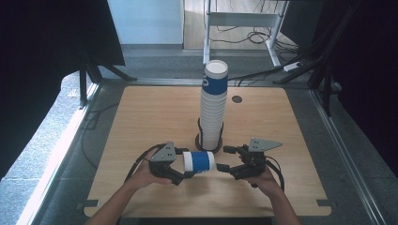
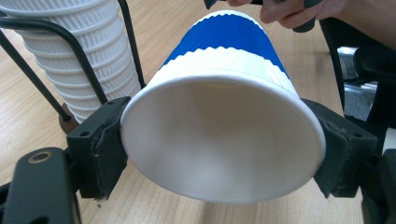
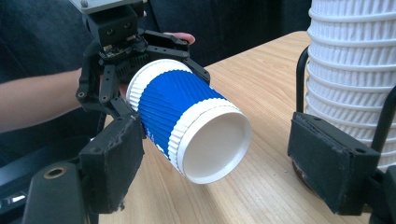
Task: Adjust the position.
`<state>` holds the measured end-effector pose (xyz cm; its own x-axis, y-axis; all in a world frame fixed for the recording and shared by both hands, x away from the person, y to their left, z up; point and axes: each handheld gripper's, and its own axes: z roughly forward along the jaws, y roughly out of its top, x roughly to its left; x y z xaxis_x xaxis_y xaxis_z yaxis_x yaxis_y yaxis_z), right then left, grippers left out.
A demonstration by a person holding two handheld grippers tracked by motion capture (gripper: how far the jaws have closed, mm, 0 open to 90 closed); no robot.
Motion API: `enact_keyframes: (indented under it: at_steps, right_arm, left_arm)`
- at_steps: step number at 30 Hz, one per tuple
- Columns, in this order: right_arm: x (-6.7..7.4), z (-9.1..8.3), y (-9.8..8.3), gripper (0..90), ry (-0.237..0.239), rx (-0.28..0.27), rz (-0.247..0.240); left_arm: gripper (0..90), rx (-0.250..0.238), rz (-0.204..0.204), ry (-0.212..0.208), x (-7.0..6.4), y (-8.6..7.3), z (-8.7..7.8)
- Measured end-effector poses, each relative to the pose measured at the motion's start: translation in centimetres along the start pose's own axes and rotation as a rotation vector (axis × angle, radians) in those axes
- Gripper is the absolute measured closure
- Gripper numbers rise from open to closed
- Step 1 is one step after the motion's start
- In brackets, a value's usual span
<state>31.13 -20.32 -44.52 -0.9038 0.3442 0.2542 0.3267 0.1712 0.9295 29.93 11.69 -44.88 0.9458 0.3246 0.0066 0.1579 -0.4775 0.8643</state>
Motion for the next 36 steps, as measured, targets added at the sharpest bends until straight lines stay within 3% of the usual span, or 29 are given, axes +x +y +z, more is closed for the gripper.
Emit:
enact_keyframes:
  at_steps: [7, 15, 24, 36]
  right_arm:
    - [0.4, -0.1, 0.2, 18.6, -0.025, 0.032, -0.047]
    - [1.0, 0.5, 0.8, 17.5, -0.025, 0.109, -0.114]
    - [1.5, 2.4, 1.4, 16.3, -0.034, 0.213, -0.187]
    - [1.9, 5.0, 1.2, 15.0, -0.011, 0.402, -0.298]
  left_arm:
    - [16.8, 0.049, 0.026, -0.004, 0.2, 0.6, 0.1]
    - [16.8, 0.114, 0.06, -0.019, 0.0, 1.1, 0.8]
    - [16.8, 0.162, 0.073, -0.036, 0.1, 1.6, 1.4]
    - [16.7, 0.207, 0.095, -0.054, 0.0, 1.8, 2.0]
